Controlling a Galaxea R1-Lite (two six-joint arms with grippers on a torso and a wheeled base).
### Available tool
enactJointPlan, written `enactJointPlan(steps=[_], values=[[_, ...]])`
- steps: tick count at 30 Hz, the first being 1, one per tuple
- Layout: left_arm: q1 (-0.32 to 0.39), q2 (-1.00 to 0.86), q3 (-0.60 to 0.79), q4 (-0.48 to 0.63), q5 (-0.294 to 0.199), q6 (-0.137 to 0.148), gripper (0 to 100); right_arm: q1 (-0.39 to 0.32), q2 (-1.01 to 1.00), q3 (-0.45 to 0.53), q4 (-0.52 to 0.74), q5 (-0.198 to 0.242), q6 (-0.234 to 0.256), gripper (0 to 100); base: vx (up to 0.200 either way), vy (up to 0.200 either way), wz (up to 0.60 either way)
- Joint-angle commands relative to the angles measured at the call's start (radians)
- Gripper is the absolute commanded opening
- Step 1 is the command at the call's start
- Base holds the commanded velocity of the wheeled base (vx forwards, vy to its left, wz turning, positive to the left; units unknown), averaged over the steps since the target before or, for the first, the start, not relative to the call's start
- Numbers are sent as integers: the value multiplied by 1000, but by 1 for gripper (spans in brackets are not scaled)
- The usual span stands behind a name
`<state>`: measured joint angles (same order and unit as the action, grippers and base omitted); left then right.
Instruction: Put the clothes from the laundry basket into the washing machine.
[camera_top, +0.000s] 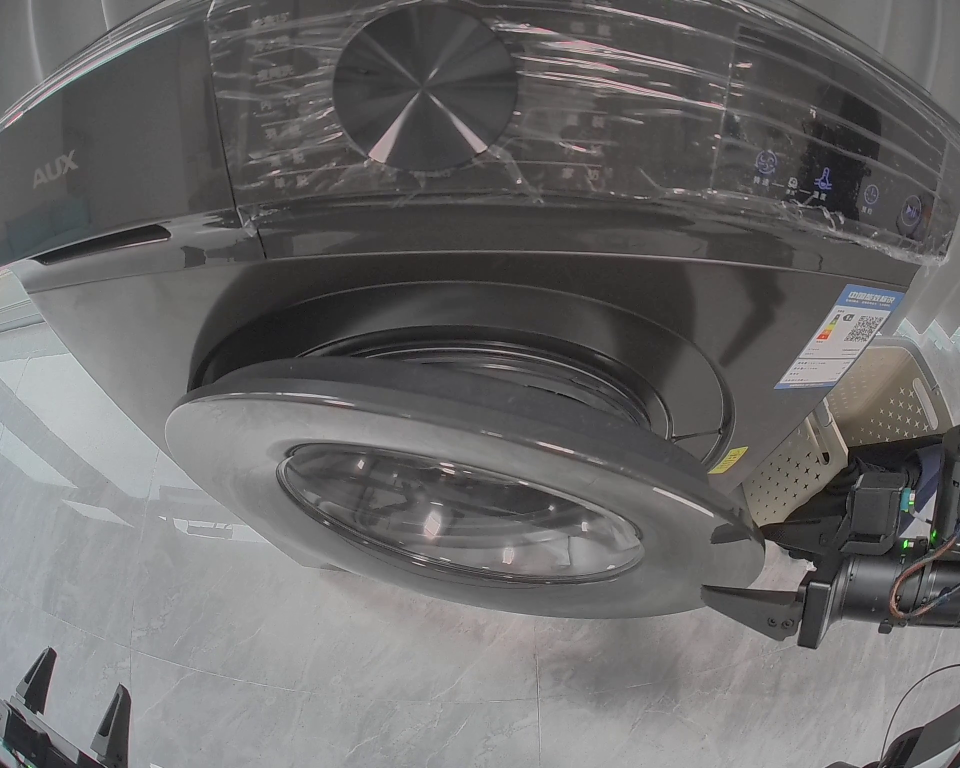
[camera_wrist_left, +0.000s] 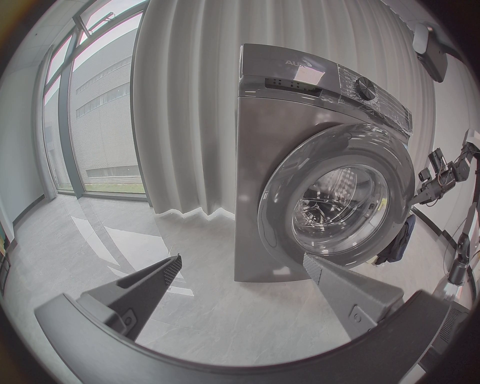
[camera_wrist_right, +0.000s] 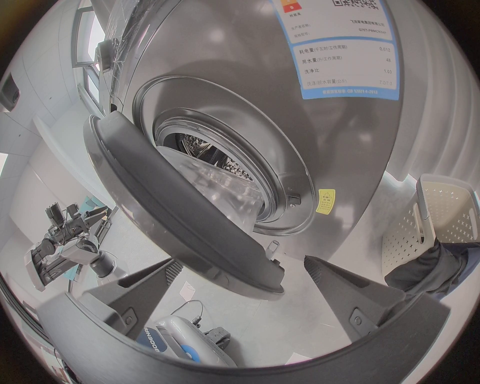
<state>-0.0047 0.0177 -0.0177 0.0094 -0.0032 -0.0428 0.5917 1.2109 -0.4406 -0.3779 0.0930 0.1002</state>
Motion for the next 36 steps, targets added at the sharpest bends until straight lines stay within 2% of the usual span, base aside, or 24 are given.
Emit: enactJointPlan(steps=[1,4,8,10,15,22,26,30,36], values=[[0,-18,15,0,0,0,100,10,50,-46,-6,2,-1,100,-200,0,0],[0,-18,15,1,0,0,100,16,76,-55,-6,5,-1,100,-200,0,0],[0,-18,15,0,0,-2,100,37,85,-47,-6,10,-1,100,0,0,0],[0,-16,15,0,0,-2,100,59,76,-26,-4,10,3,100,0,0,0],[0,-16,15,0,0,0,100,62,15,31,-3,8,-2,100,0,0,0],[-1,-18,15,0,0,0,100,46,61,-38,-6,2,-1,100,0,0,0],[0,-18,16,1,0,0,100,51,142,-93,-7,5,1,100,-200,0,0],[0,-16,15,0,0,-2,100,62,170,-93,-7,7,3,100,-100,0,0],[0,-18,15,0,0,-2,100,96,111,-30,-9,10,1,100,0,0,0]])
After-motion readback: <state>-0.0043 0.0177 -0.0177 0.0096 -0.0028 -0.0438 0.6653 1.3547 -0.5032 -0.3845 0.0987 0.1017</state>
